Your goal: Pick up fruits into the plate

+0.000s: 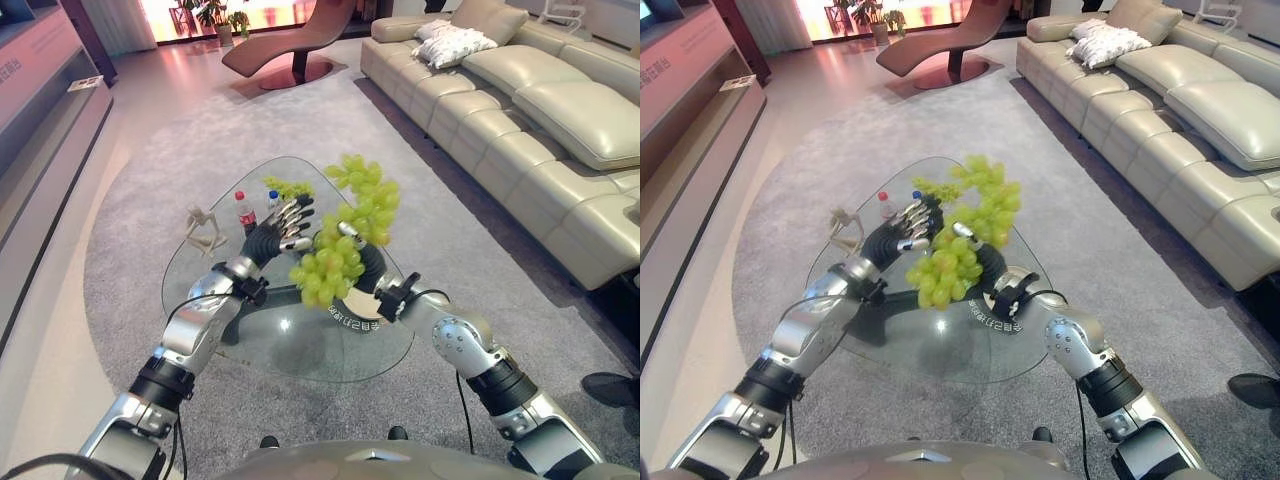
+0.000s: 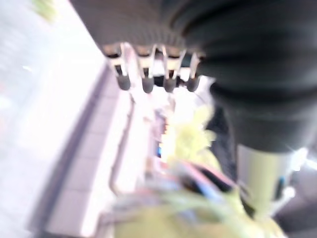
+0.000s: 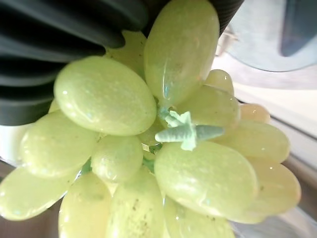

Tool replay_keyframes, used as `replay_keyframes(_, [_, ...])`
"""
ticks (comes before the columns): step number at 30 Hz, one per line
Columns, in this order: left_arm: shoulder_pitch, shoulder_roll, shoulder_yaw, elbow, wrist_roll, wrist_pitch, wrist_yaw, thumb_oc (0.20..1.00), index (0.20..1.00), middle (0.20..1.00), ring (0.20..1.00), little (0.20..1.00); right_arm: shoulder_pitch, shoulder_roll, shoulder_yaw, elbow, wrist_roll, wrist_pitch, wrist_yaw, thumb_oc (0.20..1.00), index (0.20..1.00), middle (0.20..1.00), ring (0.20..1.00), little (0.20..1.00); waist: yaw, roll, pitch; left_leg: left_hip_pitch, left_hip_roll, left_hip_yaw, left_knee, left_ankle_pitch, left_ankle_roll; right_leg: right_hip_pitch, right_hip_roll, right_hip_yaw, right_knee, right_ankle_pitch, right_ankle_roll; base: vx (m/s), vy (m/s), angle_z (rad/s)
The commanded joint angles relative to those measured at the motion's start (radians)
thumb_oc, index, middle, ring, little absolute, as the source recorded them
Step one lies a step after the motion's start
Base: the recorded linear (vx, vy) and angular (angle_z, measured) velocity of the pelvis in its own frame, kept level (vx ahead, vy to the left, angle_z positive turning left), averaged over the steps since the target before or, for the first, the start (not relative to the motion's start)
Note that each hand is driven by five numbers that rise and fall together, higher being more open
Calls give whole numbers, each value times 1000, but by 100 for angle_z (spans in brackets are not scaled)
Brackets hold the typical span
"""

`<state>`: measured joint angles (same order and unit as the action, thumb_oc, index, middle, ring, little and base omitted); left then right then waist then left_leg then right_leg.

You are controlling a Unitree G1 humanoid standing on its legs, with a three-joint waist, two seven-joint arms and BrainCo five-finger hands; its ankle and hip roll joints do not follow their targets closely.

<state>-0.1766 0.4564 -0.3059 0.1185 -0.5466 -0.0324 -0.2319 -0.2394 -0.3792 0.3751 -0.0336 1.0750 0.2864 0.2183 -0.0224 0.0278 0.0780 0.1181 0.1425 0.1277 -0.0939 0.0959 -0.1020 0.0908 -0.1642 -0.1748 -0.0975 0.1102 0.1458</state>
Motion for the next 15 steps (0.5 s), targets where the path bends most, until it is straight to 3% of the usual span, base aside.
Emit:
replay_keyframes(1, [-69, 44, 53, 37, 17, -33, -6, 1000, 1000, 1000, 1000, 1000, -68, 37, -88, -54, 68, -97, -2, 200, 200, 200, 200, 200, 17, -33, 58, 11, -42, -23, 25, -127, 31, 48, 22, -37, 68, -143, -31, 2, -1, 9])
replay_keyframes(9, [45, 19, 110, 182, 65, -86, 11, 1000, 1000, 1000, 1000, 1000, -16, 12, -177, 51, 47, -118, -28, 200, 200, 200, 200, 200, 28, -26, 77, 3, -44, -27, 30, -125, 29, 45, 21, -45, 73, -147, -35, 14, 5, 4])
replay_keyframes(13, [71, -9, 116, 331, 115, -118, 114, 1000, 1000, 1000, 1000, 1000, -22, -8, -223, 210, -29, -133, -82, 200, 200, 200, 200, 200, 35, -22, 107, -31, -47, -37, 43, -124, 29, 14, 22, -43, 90, -153, -38, -38, 18, 7])
replay_keyframes(15, [52, -15, 107, 409, 121, -112, 167, 1000, 1000, 1000, 1000, 1000, -57, -43, -233, 299, -131, -175, -106, 200, 200, 200, 200, 200, 37, -20, 135, -56, -52, -46, 49, -122, 29, -9, 23, -42, 103, -157, -40, -149, 8, 7])
